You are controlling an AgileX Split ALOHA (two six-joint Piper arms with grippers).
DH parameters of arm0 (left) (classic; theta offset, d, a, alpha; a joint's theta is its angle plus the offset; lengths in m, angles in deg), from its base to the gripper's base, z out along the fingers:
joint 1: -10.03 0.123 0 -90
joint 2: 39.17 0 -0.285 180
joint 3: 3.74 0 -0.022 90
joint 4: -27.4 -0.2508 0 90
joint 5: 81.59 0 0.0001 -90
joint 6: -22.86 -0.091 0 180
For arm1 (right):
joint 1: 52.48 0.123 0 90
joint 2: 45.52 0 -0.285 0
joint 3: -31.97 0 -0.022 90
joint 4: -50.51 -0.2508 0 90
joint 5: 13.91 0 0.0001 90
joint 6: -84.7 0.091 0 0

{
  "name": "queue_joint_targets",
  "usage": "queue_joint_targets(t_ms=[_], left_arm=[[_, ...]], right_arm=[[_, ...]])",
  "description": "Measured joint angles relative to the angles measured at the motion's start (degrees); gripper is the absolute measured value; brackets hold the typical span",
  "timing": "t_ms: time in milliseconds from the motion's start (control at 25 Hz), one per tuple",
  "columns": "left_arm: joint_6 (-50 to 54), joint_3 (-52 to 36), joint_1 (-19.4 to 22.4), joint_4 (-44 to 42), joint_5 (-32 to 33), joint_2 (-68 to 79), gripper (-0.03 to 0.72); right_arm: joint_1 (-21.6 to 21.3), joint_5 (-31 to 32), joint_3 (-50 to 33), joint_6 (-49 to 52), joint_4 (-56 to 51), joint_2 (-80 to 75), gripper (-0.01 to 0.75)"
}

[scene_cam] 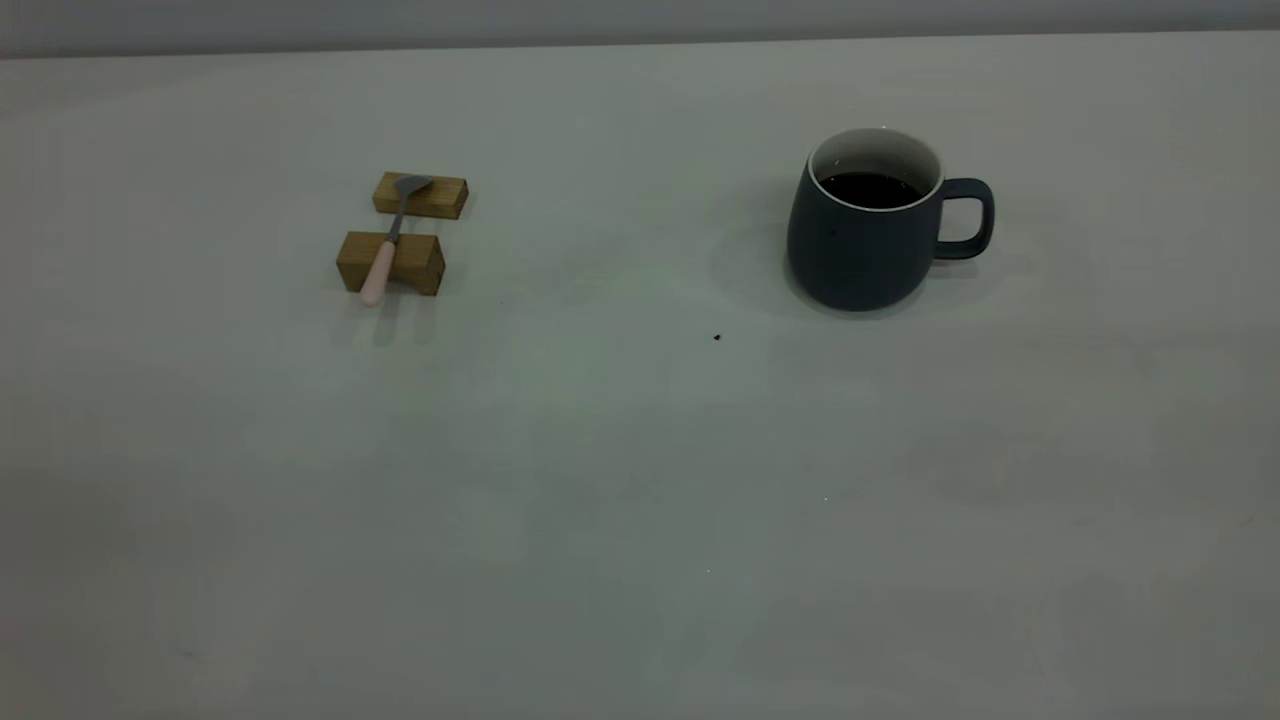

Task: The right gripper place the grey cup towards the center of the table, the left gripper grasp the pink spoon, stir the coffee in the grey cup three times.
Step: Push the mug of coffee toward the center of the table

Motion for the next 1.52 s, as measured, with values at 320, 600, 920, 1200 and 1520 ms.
queue_joint_targets(t_ms=[320, 600, 920, 1200, 1520], left_arm=[[0.00, 0.00, 0.00, 0.00, 0.00, 0.00, 0.365], [0.06, 0.00, 0.00, 0.00, 0.00, 0.00, 0.365], [0.06, 0.00, 0.00, 0.00, 0.05, 0.00, 0.365], [0.06, 0.00, 0.00, 0.00, 0.05, 0.00, 0.365], [0.00, 0.00, 0.00, 0.00, 0.05, 0.00, 0.365]], right_arm=[[0.00, -0.23, 0.11, 0.00, -1.54, -4.26, 0.438], [0.00, -12.65, 1.35, -7.72, -2.20, -28.57, 0.438], [0.00, -36.92, 2.73, -29.88, -13.36, -59.37, 0.438], [0.00, -43.46, 12.80, -55.92, -23.18, -81.88, 0.438], [0.00, -39.28, 32.15, -84.78, -23.76, -107.96, 0.438]])
